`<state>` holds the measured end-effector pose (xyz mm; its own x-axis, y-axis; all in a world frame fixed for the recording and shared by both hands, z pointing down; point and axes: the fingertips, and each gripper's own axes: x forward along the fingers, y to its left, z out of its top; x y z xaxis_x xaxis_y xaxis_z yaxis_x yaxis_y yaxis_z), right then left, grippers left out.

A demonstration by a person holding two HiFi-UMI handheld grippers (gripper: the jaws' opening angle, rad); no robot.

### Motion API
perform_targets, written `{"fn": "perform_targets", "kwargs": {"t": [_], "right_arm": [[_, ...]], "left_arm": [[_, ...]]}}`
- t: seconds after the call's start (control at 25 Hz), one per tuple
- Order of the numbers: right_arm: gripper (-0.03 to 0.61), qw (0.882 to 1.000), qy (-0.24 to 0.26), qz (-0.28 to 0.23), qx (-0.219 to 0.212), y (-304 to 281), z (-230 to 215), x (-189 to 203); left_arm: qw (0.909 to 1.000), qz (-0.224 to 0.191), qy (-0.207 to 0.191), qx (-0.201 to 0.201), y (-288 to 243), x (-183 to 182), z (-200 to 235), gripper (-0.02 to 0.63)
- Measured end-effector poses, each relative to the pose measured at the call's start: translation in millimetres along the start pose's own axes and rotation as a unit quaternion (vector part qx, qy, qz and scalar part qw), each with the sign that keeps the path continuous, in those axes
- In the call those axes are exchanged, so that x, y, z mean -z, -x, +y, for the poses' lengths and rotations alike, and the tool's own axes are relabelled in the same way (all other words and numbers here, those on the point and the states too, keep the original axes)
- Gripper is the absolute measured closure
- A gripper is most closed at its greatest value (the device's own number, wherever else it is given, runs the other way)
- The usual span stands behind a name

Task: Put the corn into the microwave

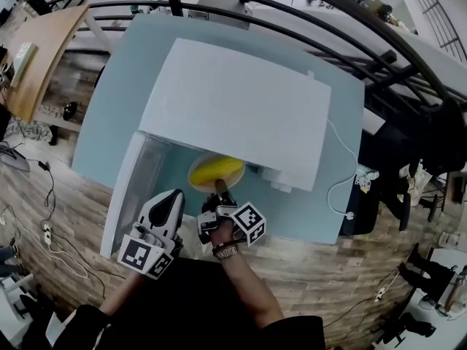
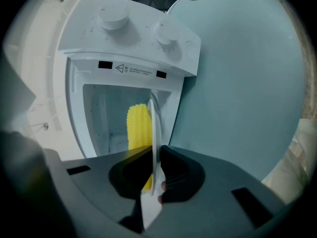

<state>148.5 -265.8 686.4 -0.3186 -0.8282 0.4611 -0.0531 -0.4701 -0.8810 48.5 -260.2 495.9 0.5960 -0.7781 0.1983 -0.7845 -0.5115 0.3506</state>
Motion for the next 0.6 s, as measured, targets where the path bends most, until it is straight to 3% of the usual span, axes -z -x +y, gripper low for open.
{"fn": "perform_targets", "kwargs": {"t": [0.6], "right_arm": [[0.549, 0.999, -0.009, -0.037, -0.002, -48, 11, -18]], "left_arm": [[0.9999, -0.007, 0.003, 0.008, -9, -6, -1, 0.611]]}}
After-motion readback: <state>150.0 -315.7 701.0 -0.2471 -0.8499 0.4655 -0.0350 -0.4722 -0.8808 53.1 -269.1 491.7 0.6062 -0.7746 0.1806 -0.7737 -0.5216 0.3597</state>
